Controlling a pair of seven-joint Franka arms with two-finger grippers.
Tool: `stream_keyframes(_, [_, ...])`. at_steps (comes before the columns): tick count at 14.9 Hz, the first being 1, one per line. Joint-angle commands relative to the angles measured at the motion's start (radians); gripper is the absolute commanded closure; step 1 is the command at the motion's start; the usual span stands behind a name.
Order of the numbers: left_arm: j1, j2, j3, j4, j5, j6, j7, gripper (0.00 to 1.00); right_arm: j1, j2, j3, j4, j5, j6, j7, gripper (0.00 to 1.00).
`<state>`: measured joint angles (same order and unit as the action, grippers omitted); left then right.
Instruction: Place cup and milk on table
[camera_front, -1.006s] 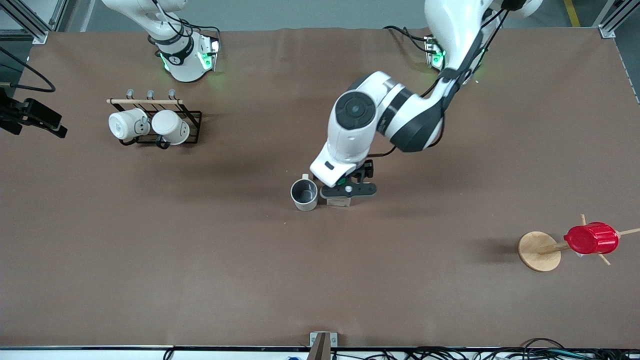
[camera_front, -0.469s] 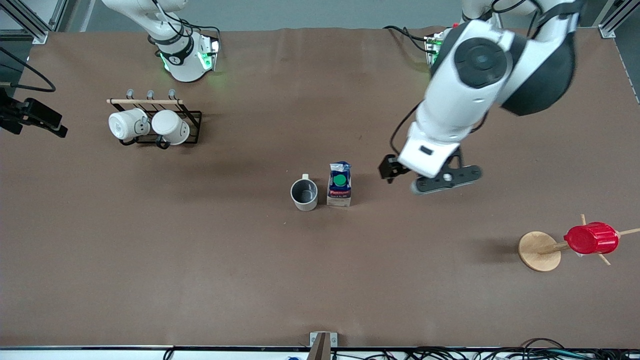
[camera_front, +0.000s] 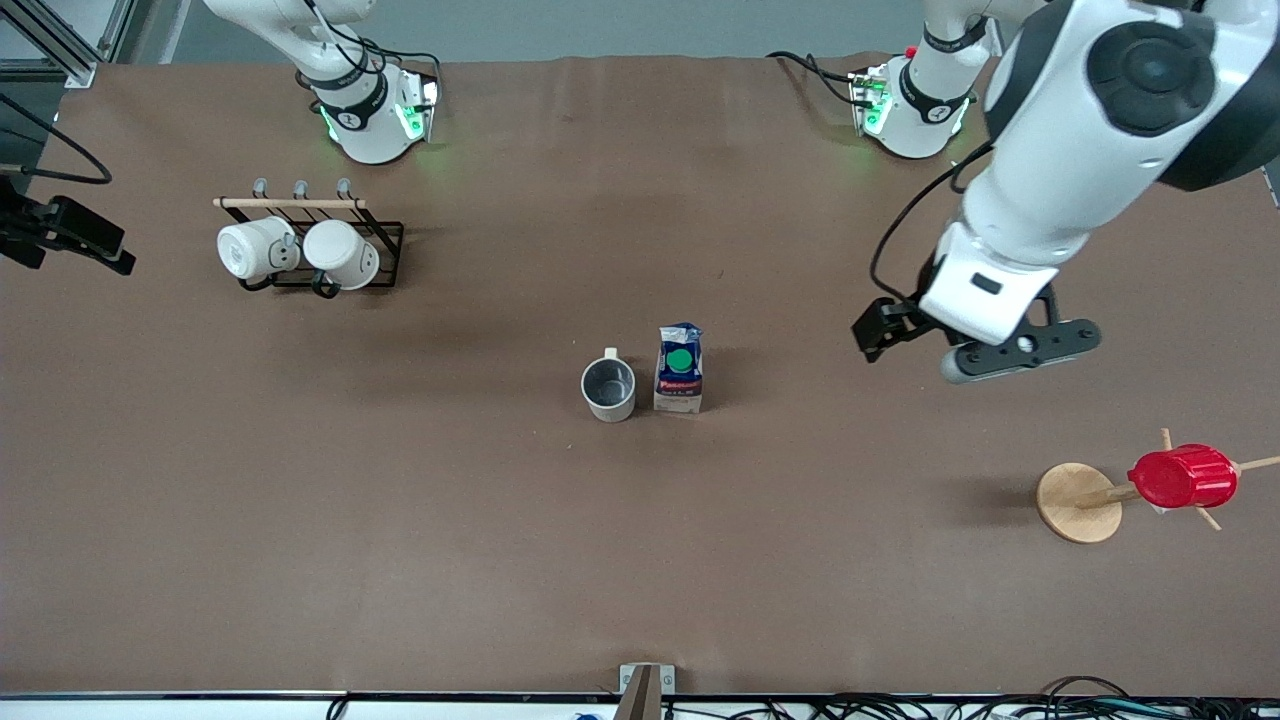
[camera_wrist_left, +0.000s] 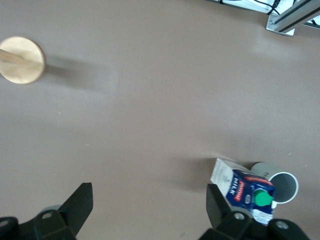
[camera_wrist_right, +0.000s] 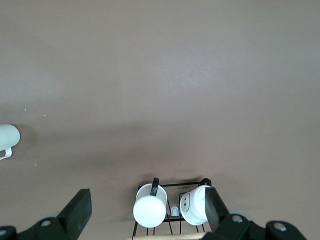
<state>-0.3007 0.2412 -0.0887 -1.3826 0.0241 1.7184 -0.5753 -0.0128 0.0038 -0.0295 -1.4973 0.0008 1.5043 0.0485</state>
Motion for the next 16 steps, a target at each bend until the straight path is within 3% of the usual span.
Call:
stream_keyframes(1, [0.061,-0.097,-0.011,-0.107,-0.022,-0.003,0.087,0.00,-0.004,0.005,0.002,0.016,0.018,-0.018,-0.012,0.00])
stream_keyframes(5, [0.169,-0.177,-0.011,-0.179,-0.078,0.003,0.253,0.00,-0.004,0.005,0.002,0.016,0.018,-0.018,-0.012,0.00])
stream_keyframes(9, [0.195,-0.235,-0.008,-0.252,-0.072,0.000,0.337,0.00,-0.004,0.005,0.002,0.016,0.018,-0.019,-0.012,0.00])
stream_keyframes(13, [0.198,-0.367,-0.002,-0.442,-0.052,0.059,0.400,0.00,-0.004,0.005,0.000,0.016,0.018,-0.019,-0.012,0.00])
stream_keyframes(16, [0.221,-0.347,-0.003,-0.440,-0.029,0.063,0.408,0.00,-0.004,0.005,0.000,0.016,0.018,-0.019,-0.012,0.00])
